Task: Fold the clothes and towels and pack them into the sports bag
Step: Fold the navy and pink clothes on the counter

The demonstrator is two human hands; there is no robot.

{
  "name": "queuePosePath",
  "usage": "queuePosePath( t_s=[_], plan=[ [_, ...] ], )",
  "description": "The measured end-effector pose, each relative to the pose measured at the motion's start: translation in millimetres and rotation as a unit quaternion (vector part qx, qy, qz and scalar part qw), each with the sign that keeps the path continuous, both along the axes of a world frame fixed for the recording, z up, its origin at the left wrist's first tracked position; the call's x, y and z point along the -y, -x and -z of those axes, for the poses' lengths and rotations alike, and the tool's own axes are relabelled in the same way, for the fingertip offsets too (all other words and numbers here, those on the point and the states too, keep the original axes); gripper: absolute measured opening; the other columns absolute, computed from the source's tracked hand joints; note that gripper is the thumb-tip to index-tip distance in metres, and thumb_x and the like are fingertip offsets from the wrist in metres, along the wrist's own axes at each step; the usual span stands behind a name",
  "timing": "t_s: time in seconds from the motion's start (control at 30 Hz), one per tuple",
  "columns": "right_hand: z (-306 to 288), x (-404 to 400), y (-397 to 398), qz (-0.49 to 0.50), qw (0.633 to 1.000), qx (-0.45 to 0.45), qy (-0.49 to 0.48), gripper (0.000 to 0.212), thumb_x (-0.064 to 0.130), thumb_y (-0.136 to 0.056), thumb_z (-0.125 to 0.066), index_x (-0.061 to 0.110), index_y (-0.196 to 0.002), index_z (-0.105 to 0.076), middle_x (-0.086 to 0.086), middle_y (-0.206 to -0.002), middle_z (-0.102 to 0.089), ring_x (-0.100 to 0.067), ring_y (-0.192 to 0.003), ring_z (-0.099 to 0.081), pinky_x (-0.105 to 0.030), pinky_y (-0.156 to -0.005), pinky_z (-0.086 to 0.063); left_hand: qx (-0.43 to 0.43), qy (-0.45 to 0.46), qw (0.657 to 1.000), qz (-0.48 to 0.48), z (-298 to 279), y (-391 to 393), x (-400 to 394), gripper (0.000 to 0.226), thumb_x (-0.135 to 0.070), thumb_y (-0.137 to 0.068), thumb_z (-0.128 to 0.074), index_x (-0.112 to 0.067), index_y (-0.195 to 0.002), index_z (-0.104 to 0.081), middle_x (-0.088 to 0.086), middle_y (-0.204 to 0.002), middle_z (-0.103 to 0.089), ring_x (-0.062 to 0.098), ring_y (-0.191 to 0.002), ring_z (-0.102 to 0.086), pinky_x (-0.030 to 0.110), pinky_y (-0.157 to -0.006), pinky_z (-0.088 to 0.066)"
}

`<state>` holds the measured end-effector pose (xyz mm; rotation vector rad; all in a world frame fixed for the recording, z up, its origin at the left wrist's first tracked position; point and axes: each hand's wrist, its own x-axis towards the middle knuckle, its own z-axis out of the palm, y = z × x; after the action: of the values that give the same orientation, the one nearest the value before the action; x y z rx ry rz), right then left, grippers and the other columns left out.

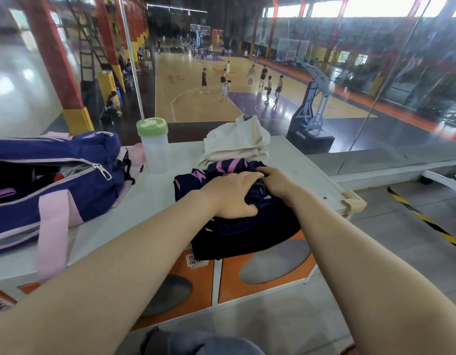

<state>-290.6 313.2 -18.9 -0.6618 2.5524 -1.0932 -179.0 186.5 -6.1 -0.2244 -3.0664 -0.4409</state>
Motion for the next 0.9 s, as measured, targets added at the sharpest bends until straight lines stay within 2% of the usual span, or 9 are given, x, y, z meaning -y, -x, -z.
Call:
queuePosePath(
  t_s=[0.07, 0.17, 0.33, 0.47, 0.6, 0.67, 0.73, 0.8, 0.9],
  plan=[
    [-1.5, 5.2, -1.0, -0.009, 1.000, 0.016, 0.022, 0.033, -0.005, -0.090, -0.047, 0.005, -0.113, -0.068, -0.014, -0.106, -0.069, -0.026, -0.095, -0.063, -0.031, -0.083, -0.051, -0.028, -0.030, 0.999, -0.030, -0.7, -5.8, 6.1, 0.080, -0.044, -0.082, -0.057, -0.025, -0.151, -0.022, -0.001, -0.156, -0.031, 0.022, -0.138, -0.035, 0.044, -0.109, -0.035],
    [-4.4, 9.1, -0.6, -0.029, 0.999, 0.009, 0.014, 0.036, -0.006, -0.092, -0.047, 0.006, -0.120, -0.065, -0.007, -0.108, -0.065, -0.019, -0.095, -0.058, -0.019, -0.067, -0.047, -0.058, 0.038, 0.992, -0.103, 1.6, -14.5, 8.3, 0.075, -0.059, -0.085, -0.046, -0.027, -0.149, -0.023, -0.001, -0.157, -0.024, 0.026, -0.142, -0.025, 0.055, -0.113, -0.022],
    [-11.1, 8.5, 2.1, -0.009, 0.998, -0.042, -0.040, 0.030, 0.001, -0.084, -0.047, 0.006, -0.097, -0.074, -0.007, -0.102, -0.072, -0.025, -0.093, -0.062, -0.036, -0.085, -0.050, 0.049, 0.103, 0.990, -0.087, 11.0, -25.4, -2.8, 0.117, -0.087, -0.067, -0.048, -0.026, -0.155, -0.002, -0.001, -0.164, 0.001, 0.028, -0.149, -0.008, 0.054, -0.114, -0.026],
    [-23.7, 5.7, -3.9, 0.058, 0.992, -0.100, -0.042, 0.020, 0.014, -0.083, -0.049, 0.002, -0.069, -0.059, -0.009, -0.067, -0.058, -0.026, -0.065, -0.050, -0.035, -0.064, -0.044, -0.050, 0.073, 0.995, -0.048, 8.8, -27.0, -7.5, 0.105, -0.071, -0.076, -0.059, -0.016, -0.154, -0.015, 0.002, -0.158, -0.027, 0.023, -0.143, -0.029, 0.042, -0.115, -0.027],
    [-47.1, 5.1, -15.9, 0.022, 0.994, -0.064, -0.087, 0.035, 0.030, -0.094, -0.049, 0.011, -0.065, -0.050, -0.005, -0.066, -0.050, -0.020, -0.064, -0.048, -0.030, -0.059, -0.036, -0.064, -0.100, 0.993, -0.015, 6.5, -35.9, -2.3, 0.073, -0.057, -0.086, -0.059, -0.024, -0.147, -0.035, -0.007, -0.145, -0.048, 0.011, -0.129, -0.046, 0.029, -0.106, -0.038],
    [-53.6, 8.5, -19.1, -0.001, 0.992, -0.021, -0.124, 0.044, 0.051, -0.094, -0.046, 0.009, -0.086, -0.060, -0.008, -0.083, -0.059, -0.022, -0.072, -0.055, -0.030, -0.062, -0.041, -0.097, -0.276, 0.953, -0.078, 3.8, -37.9, 2.1, 0.035, -0.039, -0.096, -0.047, -0.027, -0.130, -0.051, -0.010, -0.130, -0.057, 0.006, -0.119, -0.053, 0.025, -0.099, -0.042],
    [-54.5, 15.3, -20.2, -0.004, 0.988, 0.015, -0.156, 0.079, 0.074, -0.082, -0.044, 0.010, -0.127, -0.055, -0.010, -0.118, -0.059, -0.024, -0.094, -0.059, -0.034, -0.074, -0.046, -0.141, -0.467, 0.851, -0.195, 1.9, -31.1, 9.6, 0.026, -0.017, -0.096, -0.034, -0.023, -0.110, -0.056, -0.002, -0.118, -0.061, 0.008, -0.111, -0.057, 0.028, -0.096, -0.047],
    [-51.0, 24.4, -25.1, -0.031, 0.984, 0.022, -0.173, 0.104, 0.091, -0.066, -0.040, 0.020, -0.143, -0.046, -0.006, -0.139, -0.050, -0.028, -0.113, -0.056, -0.039, -0.095, -0.045, -0.142, -0.571, 0.756, -0.287, 2.6, -22.0, 17.6, 0.027, -0.004, -0.093, -0.032, -0.018, -0.106, -0.052, 0.004, -0.114, -0.060, 0.012, -0.106, -0.059, 0.031, -0.089, -0.051],
    [-40.6, 36.5, -28.4, -0.048, 0.983, 0.026, -0.175, 0.126, 0.104, -0.042, -0.037, 0.028, -0.143, -0.045, -0.002, -0.136, -0.055, -0.028, -0.103, -0.062, -0.043, -0.092, -0.051, -0.094, -0.531, 0.758, -0.366, 7.1, -17.2, 27.2, 0.028, 0.000, -0.090, -0.038, -0.016, -0.108, -0.052, 0.002, -0.104, -0.058, 0.015, -0.092, -0.056, 0.023, -0.065, -0.046]
  ],
)
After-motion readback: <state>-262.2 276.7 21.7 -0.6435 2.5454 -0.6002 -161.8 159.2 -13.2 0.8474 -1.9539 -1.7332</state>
